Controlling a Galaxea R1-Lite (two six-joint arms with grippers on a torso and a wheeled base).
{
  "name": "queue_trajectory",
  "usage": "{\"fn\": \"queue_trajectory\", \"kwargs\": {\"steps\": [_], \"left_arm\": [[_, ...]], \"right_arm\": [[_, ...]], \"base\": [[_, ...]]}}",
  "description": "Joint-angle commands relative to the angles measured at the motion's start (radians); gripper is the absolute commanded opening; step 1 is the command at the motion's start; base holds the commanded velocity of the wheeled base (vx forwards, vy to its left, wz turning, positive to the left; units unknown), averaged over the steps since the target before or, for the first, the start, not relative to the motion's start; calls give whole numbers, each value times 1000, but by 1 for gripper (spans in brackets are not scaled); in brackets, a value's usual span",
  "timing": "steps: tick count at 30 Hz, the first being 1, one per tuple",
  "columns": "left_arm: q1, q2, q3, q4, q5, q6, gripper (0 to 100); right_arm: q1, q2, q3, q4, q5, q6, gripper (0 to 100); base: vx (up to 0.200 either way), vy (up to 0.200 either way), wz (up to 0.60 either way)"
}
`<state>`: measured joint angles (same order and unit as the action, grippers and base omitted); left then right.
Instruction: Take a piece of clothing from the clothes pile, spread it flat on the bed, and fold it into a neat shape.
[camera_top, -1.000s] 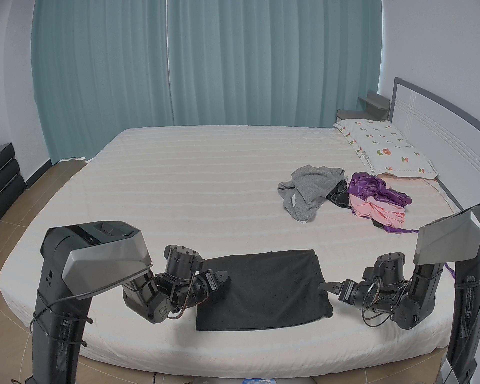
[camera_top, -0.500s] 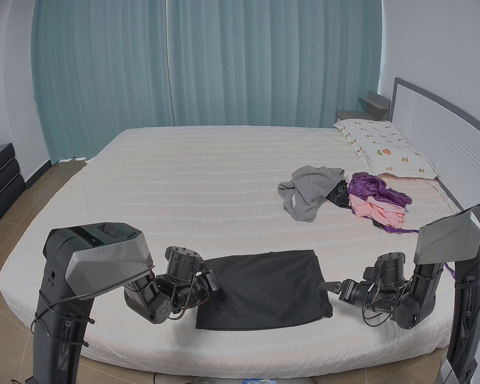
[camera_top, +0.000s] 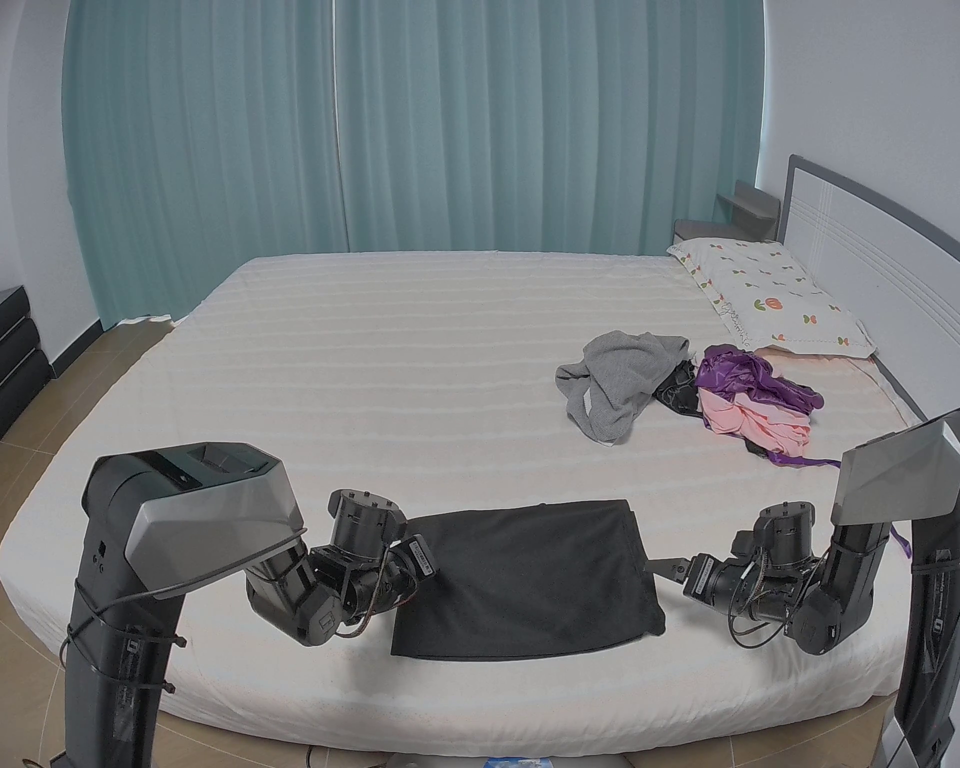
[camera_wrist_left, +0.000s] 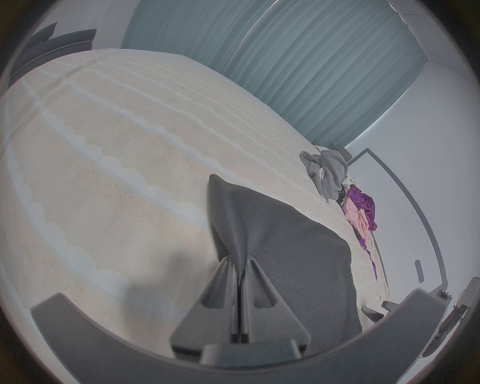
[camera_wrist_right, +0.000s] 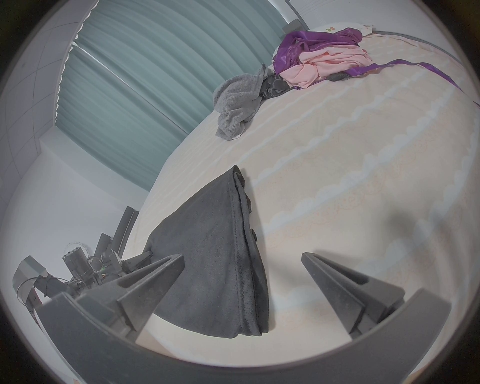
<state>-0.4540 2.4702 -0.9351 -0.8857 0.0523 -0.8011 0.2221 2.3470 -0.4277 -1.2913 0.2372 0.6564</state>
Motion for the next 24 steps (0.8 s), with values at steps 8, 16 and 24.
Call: {"fn": "queue_trajectory", "kwargs": {"steps": [8, 16, 24], "left_arm": [[5, -10, 4, -1, 1, -10, 0], [8, -24, 19, -1, 3, -27, 0], [12, -37, 30, 1, 3, -40, 0]], "right_arm": [[-1, 8, 0, 0, 1, 2, 100], [-1, 8, 0, 0, 1, 2, 100], [-1, 8, -2, 0, 1, 2, 100]], "base": [[0, 0, 0], [0, 125, 0], [0, 200, 0]]}}
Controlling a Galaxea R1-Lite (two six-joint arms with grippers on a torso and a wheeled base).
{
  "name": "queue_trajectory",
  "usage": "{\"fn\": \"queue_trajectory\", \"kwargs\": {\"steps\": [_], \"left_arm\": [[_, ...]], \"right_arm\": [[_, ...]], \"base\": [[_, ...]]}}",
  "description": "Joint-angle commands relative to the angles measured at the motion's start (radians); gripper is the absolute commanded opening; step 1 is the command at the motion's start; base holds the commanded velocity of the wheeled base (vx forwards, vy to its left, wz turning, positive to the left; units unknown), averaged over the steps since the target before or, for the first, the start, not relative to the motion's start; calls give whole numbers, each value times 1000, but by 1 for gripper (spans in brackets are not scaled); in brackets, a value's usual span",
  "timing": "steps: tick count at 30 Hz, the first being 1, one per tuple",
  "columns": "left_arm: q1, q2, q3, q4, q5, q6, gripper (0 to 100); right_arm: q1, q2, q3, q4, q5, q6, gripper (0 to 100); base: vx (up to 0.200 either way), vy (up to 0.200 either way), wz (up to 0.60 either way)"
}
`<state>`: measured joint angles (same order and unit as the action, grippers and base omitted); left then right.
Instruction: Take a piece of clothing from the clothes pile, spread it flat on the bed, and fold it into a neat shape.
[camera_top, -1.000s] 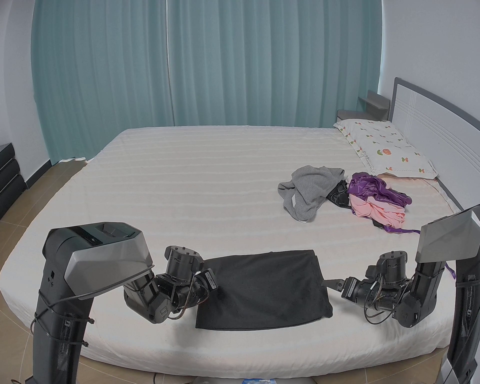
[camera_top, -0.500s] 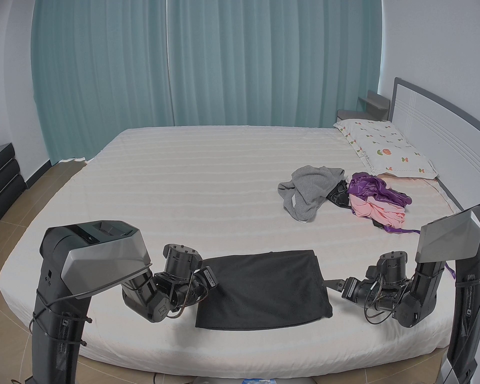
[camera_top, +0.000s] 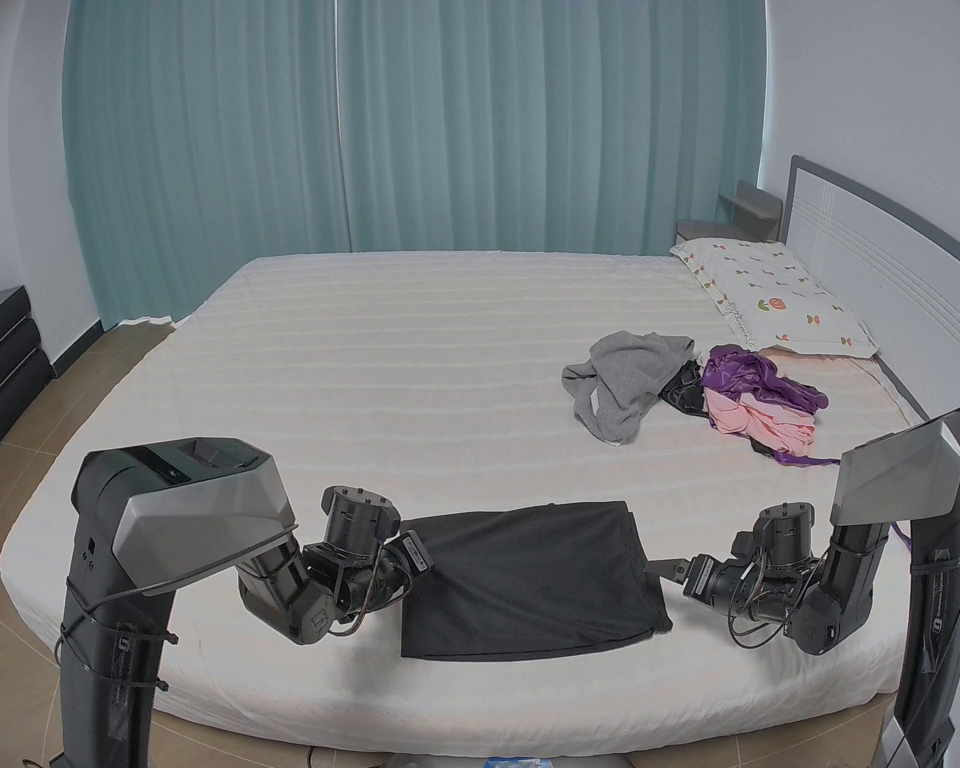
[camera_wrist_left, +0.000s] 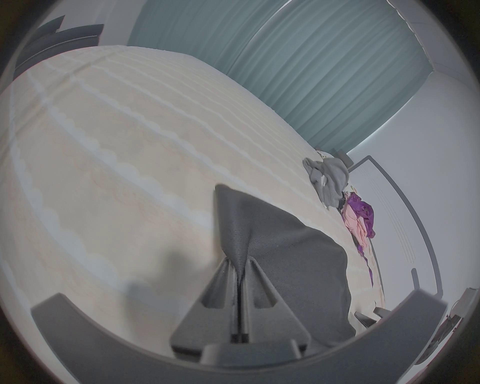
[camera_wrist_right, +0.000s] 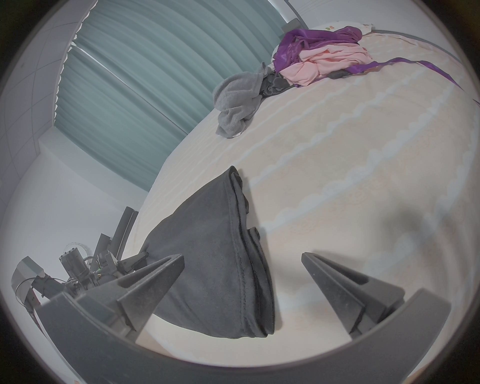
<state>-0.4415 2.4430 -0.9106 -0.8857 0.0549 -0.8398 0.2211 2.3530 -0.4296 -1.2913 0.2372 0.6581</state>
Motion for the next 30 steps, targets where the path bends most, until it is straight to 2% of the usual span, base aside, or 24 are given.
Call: {"fn": "queue_trajectory", "kwargs": {"steps": [1, 30], "left_arm": [[0, -13, 10, 1, 2, -1, 0], [53, -47, 42, 8, -20, -2, 0]], "right_arm": [[0, 3, 0, 0, 1, 0, 100], [0, 9, -9, 0, -1, 31, 100]], "base": [[0, 200, 0], [0, 200, 0]]}}
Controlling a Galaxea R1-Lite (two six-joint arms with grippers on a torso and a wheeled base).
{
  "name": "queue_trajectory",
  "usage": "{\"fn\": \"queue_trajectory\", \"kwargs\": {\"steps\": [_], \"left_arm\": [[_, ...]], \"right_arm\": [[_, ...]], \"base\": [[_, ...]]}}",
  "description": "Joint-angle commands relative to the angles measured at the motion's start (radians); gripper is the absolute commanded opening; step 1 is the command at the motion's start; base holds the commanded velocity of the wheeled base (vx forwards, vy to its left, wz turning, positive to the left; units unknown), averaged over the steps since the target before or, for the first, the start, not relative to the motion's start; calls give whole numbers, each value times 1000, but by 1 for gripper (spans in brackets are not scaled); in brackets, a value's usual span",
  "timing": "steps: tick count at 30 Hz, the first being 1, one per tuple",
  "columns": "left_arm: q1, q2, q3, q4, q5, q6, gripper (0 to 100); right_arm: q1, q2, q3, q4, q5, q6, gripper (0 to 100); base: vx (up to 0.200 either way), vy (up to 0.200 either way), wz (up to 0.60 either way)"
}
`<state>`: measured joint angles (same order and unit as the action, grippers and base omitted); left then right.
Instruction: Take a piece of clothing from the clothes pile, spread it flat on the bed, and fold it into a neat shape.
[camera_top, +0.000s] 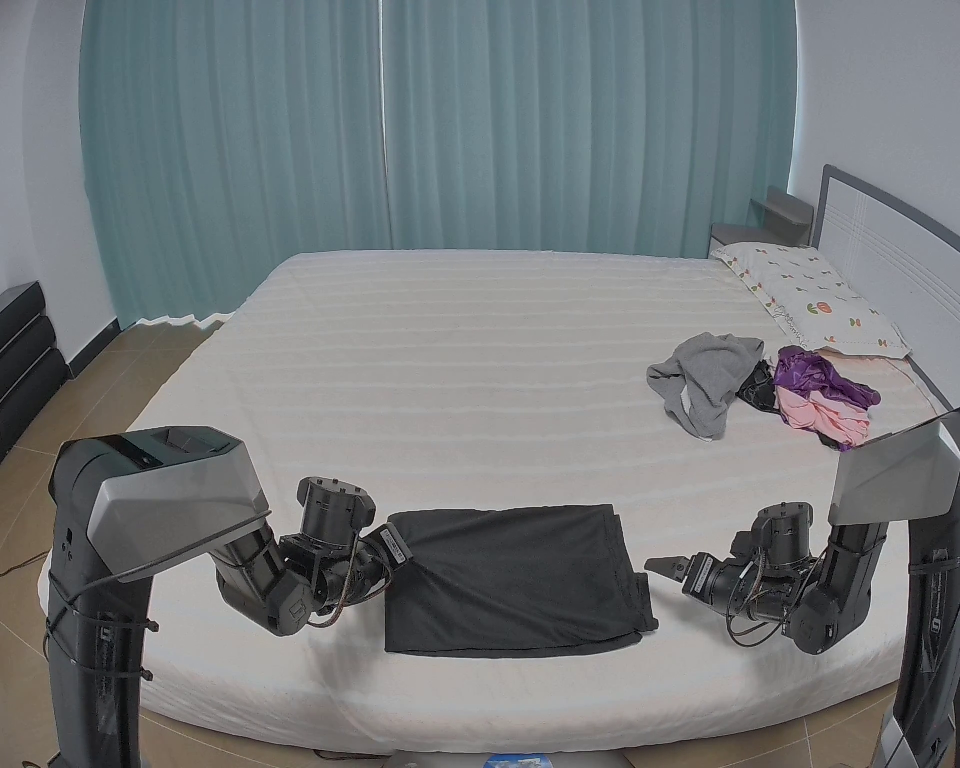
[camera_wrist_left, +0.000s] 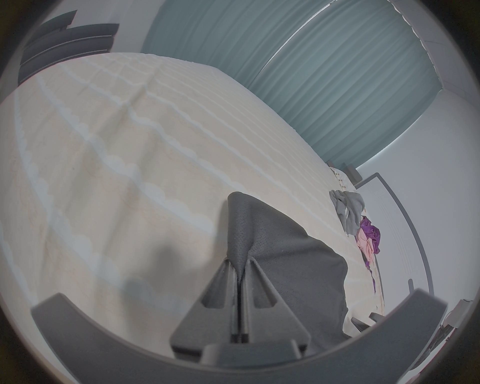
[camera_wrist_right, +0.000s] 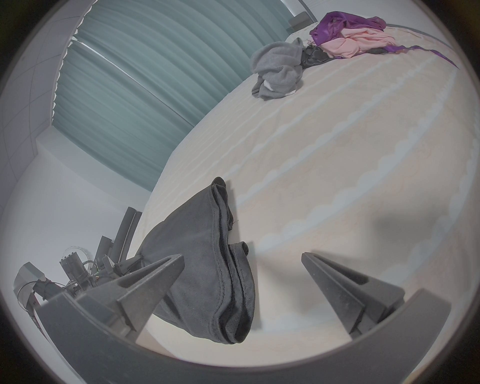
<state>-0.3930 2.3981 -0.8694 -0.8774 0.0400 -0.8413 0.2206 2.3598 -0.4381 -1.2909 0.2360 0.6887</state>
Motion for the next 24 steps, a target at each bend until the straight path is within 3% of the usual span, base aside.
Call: {"fn": "queue_trajectory", "kwargs": {"steps": [1, 17, 24], "left_arm": [[5, -5, 1, 0, -9, -1, 0], [19, -17, 6, 31, -12, 1, 0], [11, -17, 7, 31, -14, -1, 0]], "right_arm": [[0, 3, -1, -1, 0, 0, 100], [2, 4, -1, -1, 0, 0, 100], [2, 4, -2, -1, 0, 0, 100]], "base": [[0, 200, 0], [0, 200, 0], [0, 0, 0]]}}
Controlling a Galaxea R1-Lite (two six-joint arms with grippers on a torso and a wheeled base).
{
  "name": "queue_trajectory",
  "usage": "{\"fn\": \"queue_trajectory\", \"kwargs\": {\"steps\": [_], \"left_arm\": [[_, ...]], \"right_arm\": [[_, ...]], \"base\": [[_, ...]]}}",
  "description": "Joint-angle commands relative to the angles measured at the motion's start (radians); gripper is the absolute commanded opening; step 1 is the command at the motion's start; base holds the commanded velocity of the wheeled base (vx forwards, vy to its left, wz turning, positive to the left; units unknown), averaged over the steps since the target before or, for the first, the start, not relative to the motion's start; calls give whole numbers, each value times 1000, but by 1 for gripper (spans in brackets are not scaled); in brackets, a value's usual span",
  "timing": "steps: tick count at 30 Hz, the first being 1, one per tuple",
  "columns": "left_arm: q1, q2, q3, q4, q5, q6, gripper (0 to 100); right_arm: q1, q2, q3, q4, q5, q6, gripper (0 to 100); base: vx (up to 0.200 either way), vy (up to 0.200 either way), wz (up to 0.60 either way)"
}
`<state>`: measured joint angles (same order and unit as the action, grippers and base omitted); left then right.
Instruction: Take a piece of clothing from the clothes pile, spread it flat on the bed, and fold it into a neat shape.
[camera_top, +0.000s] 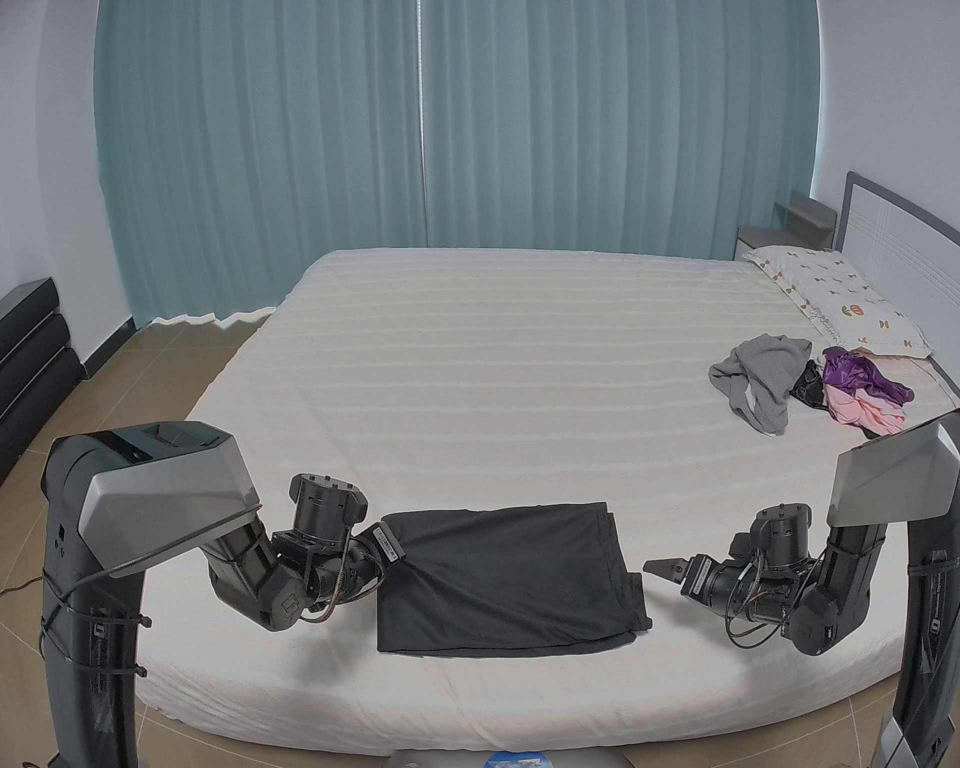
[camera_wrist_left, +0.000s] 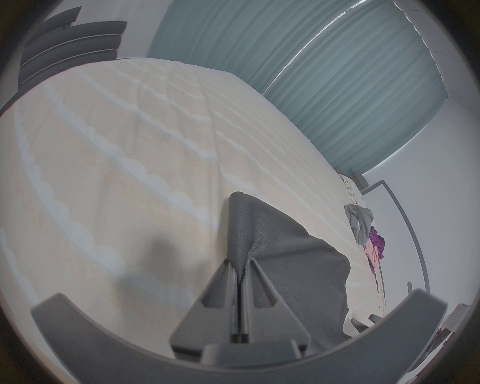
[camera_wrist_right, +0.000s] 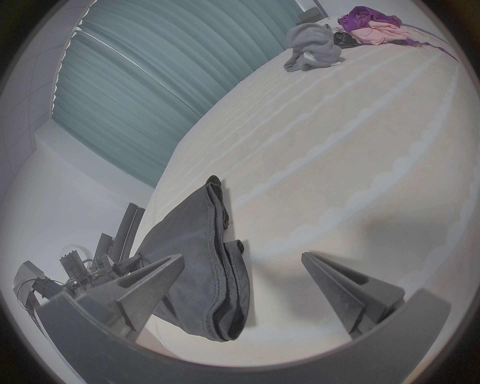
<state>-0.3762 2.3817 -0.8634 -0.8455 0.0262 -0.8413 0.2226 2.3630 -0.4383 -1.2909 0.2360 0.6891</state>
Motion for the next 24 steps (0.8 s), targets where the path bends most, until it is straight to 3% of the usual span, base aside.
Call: {"fn": "queue_trajectory", "kwargs": {"steps": [1, 5, 6, 15, 24], "left_arm": [[-9, -1, 1, -1, 0, -1, 0], [-12, -4, 6, -3, 0, -2, 0], [-12, -10, 12, -1, -2, -2, 100], [-20, -15, 24, -1, -6, -4, 100], [10, -88, 76, -4, -8, -88, 100]], "right_arm": [[0, 1, -2, -1, 0, 1, 100], [0, 1, -2, -1, 0, 0, 100], [0, 2, -2, -1, 0, 0, 100], [0, 7, -3, -1, 0, 1, 100], [8, -1, -8, -5, -10, 16, 100]], "base": [[0, 0, 0], [0, 0, 0], [0, 0, 0], [0, 0, 0], [0, 0, 0]]}}
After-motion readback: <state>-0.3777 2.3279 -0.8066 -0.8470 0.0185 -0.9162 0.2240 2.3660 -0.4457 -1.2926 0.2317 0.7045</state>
